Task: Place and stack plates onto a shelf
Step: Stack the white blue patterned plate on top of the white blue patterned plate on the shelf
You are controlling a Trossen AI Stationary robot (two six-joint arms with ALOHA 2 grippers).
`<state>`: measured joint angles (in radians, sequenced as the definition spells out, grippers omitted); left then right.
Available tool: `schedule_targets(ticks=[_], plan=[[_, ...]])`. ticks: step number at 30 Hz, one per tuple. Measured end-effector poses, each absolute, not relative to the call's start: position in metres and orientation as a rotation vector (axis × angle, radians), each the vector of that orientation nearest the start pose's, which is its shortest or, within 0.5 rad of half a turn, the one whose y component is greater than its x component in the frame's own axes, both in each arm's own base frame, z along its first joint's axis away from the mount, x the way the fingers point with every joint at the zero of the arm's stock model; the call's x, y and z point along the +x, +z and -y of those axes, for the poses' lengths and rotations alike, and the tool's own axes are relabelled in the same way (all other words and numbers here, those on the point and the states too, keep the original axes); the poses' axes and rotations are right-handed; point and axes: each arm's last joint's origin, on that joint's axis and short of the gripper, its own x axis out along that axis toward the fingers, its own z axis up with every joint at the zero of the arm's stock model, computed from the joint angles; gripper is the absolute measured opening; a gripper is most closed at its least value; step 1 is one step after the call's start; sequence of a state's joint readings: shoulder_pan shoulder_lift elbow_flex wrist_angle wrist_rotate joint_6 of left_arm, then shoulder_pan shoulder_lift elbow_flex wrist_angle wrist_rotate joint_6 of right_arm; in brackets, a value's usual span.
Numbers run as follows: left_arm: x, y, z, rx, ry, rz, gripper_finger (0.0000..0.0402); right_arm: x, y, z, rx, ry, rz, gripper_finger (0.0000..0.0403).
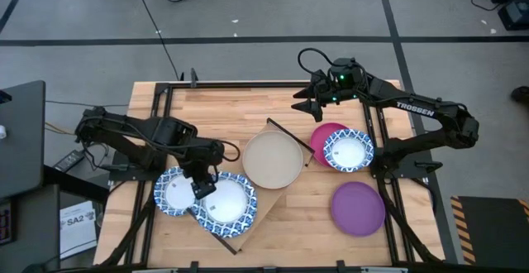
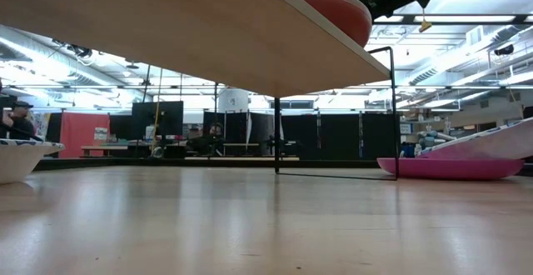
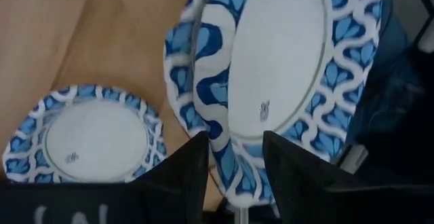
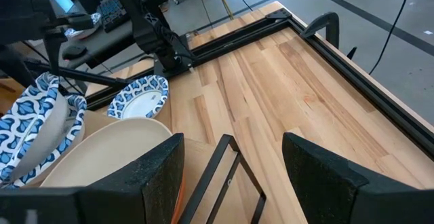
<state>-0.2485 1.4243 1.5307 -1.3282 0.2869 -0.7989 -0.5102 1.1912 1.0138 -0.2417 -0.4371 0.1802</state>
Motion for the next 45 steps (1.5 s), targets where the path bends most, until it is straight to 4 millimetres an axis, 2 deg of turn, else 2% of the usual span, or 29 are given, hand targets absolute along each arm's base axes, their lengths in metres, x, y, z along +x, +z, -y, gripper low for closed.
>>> schedule_targets(ticks=[7, 22, 37, 45], plan=[[0.221, 0.370, 0.065, -0.691, 0.061, -1.377, 0.0146, 0.233, 0.326, 0.116, 0.369, -0.106, -0.367, 0.0254], [0.168, 0.405, 0.041, -0.485, 0.193, -1.050, 0.0146, 0.233, 0.326, 0.116, 0.369, -0.106, -0.367, 0.0254], [0.129, 0.425, 0.021, -0.172, 0.375, -0.795, 0.0146, 0.233, 0.326, 0.116, 0.370, -0.106, -0.368, 0.0254], [0.108, 0.431, 0.015, -0.196, 0.382, -0.742, 0.0146, 0.233, 0.326, 0.116, 0.370, -0.106, -0.368, 0.0254]])
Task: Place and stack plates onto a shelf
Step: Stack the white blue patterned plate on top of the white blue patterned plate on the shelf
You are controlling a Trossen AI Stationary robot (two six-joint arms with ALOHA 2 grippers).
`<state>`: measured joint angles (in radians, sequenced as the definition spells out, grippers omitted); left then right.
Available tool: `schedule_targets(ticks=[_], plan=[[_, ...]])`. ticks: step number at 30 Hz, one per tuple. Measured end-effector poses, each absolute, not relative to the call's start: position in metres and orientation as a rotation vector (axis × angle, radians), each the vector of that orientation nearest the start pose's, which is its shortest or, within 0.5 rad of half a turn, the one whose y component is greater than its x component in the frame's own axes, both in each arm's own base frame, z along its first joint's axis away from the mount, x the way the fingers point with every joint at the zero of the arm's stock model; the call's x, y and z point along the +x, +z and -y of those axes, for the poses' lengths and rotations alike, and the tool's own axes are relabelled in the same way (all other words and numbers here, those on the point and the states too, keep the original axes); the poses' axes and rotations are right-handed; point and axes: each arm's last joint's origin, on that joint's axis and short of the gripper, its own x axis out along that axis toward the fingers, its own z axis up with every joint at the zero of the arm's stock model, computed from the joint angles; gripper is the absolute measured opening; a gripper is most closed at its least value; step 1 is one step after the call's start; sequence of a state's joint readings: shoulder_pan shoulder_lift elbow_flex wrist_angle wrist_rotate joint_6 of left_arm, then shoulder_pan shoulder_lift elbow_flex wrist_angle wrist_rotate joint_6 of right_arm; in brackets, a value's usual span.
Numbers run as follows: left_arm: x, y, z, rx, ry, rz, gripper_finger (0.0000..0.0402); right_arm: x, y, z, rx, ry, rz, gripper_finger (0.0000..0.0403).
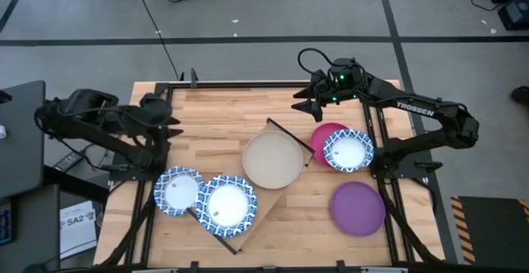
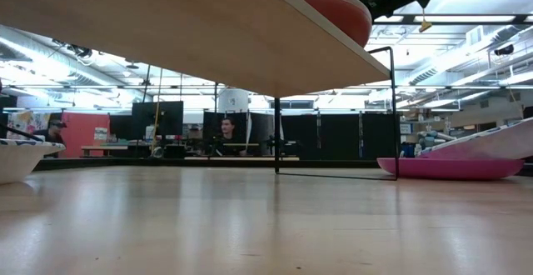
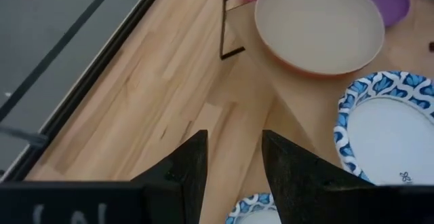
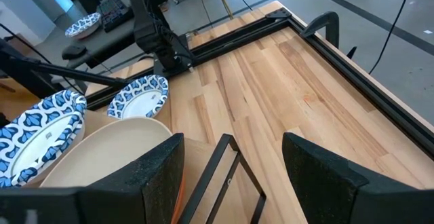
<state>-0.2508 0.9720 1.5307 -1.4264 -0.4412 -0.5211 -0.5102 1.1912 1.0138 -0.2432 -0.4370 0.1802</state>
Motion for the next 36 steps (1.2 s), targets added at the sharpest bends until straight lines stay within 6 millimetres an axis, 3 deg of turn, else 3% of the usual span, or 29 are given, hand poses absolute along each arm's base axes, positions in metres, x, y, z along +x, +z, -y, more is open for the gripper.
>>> schedule_targets(ticks=[7, 17, 27, 36], plan=[[0.090, 0.425, 0.010, -0.277, 0.468, -0.806, 0.0146, 0.233, 0.326, 0.116, 0.370, -0.106, -0.368, 0.0254], [0.093, 0.419, 0.011, -0.277, 0.480, -0.827, 0.0146, 0.233, 0.326, 0.116, 0.370, -0.106, -0.368, 0.0254], [0.101, 0.334, 0.018, -0.307, 0.407, -1.082, 0.0146, 0.233, 0.326, 0.116, 0.370, -0.106, -0.367, 0.0254], [0.105, 0.280, 0.018, -0.325, 0.367, -1.217, 0.0146, 0.233, 0.326, 0.116, 0.369, -0.106, -0.367, 0.0254]])
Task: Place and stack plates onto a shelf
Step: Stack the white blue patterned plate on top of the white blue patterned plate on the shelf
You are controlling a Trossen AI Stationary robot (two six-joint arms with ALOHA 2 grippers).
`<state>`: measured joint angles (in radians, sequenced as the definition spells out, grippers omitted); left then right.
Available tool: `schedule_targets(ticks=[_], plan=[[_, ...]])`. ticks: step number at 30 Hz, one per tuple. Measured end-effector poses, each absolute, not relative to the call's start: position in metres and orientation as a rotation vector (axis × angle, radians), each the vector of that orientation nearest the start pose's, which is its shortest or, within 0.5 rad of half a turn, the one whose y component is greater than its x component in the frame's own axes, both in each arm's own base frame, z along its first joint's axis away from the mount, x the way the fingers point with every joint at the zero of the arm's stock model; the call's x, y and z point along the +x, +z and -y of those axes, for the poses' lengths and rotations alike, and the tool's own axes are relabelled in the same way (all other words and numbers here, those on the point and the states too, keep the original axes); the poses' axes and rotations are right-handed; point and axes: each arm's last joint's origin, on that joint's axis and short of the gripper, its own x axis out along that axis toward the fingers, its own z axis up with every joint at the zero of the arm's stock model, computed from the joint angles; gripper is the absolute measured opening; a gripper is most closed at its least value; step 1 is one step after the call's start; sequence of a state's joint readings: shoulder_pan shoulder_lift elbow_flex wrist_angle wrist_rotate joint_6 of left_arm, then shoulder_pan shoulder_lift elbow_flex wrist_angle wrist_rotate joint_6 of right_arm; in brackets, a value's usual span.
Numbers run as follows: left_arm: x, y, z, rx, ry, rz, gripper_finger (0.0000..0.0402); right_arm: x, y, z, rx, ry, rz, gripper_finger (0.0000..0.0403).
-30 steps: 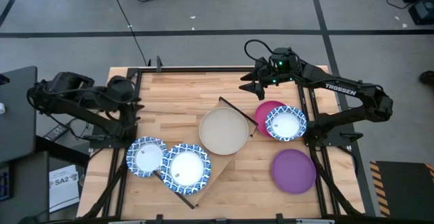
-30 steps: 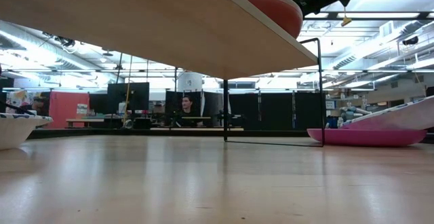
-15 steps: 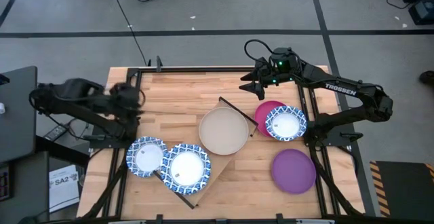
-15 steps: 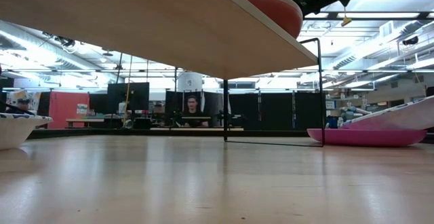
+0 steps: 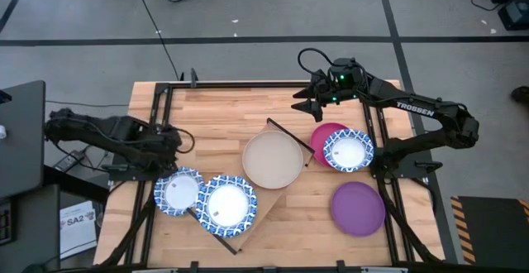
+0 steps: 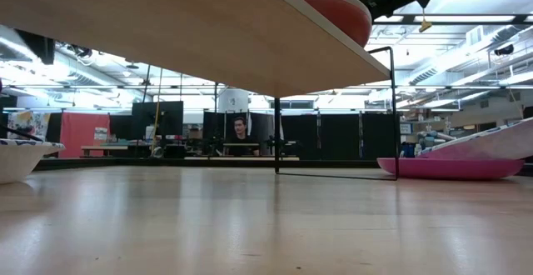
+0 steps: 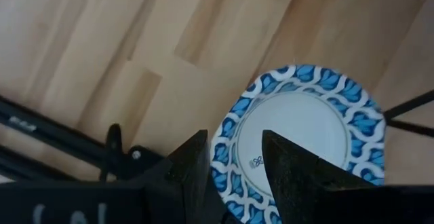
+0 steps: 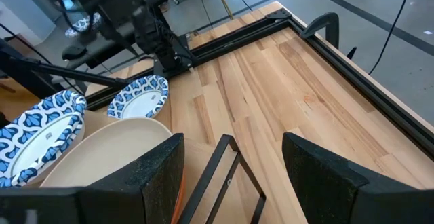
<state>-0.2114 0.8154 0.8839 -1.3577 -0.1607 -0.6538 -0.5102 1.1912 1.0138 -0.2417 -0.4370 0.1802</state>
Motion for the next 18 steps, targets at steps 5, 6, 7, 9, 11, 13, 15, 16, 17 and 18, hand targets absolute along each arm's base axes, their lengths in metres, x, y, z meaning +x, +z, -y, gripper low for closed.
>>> schedule_targets(ticks=[5, 6, 7, 9, 11, 13, 15, 16, 17, 18], plan=[[0.114, 0.259, 0.011, -0.320, 0.296, -1.233, 0.0146, 0.233, 0.326, 0.116, 0.369, -0.106, -0.366, 0.0254], [0.115, 0.255, 0.010, -0.328, 0.281, -1.237, 0.0146, 0.233, 0.326, 0.116, 0.369, -0.106, -0.366, 0.0254], [0.116, 0.252, 0.008, -0.332, 0.273, -1.242, 0.0146, 0.233, 0.326, 0.116, 0.369, -0.106, -0.366, 0.0254], [0.117, 0.247, 0.003, -0.333, 0.270, -1.244, 0.0146, 0.233, 0.326, 0.116, 0.369, -0.106, -0.366, 0.0254], [0.116, 0.242, -0.001, -0.334, 0.279, -1.257, 0.0146, 0.233, 0.326, 0.116, 0.369, -0.106, -0.366, 0.0254], [0.116, 0.238, -0.006, -0.340, 0.279, -1.264, 0.0146, 0.233, 0.326, 0.116, 0.369, -0.106, -0.366, 0.0254], [0.117, 0.235, -0.009, -0.358, 0.258, -1.262, 0.0146, 0.233, 0.326, 0.116, 0.369, -0.106, -0.366, 0.0254], [0.118, 0.233, -0.011, -0.370, 0.243, -1.257, 0.0146, 0.233, 0.326, 0.116, 0.369, -0.106, -0.366, 0.0254], [0.118, 0.230, -0.012, -0.384, 0.225, -1.252, 0.0146, 0.233, 0.326, 0.116, 0.369, -0.106, -0.366, 0.0254], [0.119, 0.227, -0.013, -0.394, 0.202, -1.247, 0.0146, 0.233, 0.326, 0.116, 0.369, -0.106, -0.366, 0.0254]])
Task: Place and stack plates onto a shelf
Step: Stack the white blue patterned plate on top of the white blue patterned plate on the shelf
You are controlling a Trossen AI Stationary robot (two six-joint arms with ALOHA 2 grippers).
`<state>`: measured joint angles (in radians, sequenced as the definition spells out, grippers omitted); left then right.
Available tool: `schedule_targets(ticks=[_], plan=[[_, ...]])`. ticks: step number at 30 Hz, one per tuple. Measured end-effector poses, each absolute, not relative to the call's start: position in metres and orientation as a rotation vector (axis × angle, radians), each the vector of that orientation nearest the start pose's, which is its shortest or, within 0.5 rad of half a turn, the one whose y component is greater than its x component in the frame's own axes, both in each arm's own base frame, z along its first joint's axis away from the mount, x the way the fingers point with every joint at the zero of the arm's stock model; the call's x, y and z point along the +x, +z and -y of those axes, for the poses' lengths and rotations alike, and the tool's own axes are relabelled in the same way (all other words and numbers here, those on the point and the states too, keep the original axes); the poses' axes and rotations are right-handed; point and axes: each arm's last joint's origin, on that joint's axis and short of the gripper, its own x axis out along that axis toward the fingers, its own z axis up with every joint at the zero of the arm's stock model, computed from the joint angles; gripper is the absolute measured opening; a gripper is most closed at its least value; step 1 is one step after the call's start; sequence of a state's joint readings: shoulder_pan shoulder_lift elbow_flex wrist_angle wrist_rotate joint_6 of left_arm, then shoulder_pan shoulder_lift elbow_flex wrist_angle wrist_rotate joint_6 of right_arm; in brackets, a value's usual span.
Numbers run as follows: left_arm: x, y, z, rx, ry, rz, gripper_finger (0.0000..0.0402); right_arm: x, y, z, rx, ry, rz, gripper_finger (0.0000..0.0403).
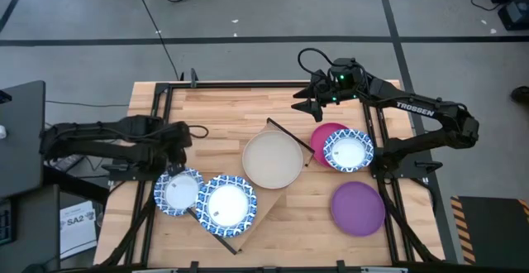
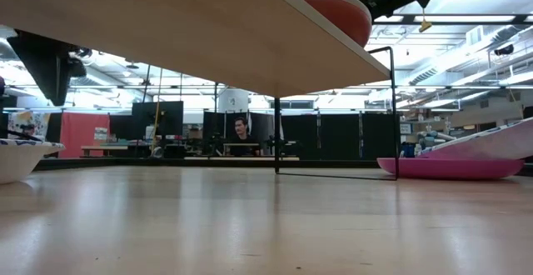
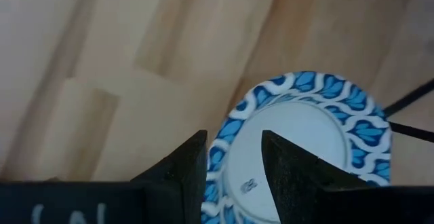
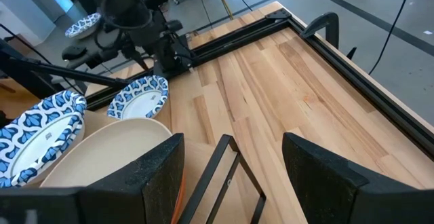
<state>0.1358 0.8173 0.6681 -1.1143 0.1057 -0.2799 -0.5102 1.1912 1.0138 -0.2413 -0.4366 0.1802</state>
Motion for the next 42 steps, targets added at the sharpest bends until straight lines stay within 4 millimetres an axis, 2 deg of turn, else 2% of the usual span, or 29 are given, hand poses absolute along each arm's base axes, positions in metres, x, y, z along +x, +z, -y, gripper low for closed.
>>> schedule_targets(ticks=[7, 18, 42], plan=[[0.117, 0.205, -0.020, -0.478, 0.186, -1.258, 0.0146, 0.233, 0.326, 0.116, 0.369, -0.106, -0.366, 0.0254], [0.118, 0.205, -0.022, -0.584, 0.256, -1.240, 0.0146, 0.233, 0.326, 0.116, 0.369, -0.106, -0.367, 0.0254], [0.121, 0.201, -0.022, -0.570, 0.214, -1.286, 0.0146, 0.233, 0.326, 0.116, 0.369, -0.106, -0.367, 0.0254]])
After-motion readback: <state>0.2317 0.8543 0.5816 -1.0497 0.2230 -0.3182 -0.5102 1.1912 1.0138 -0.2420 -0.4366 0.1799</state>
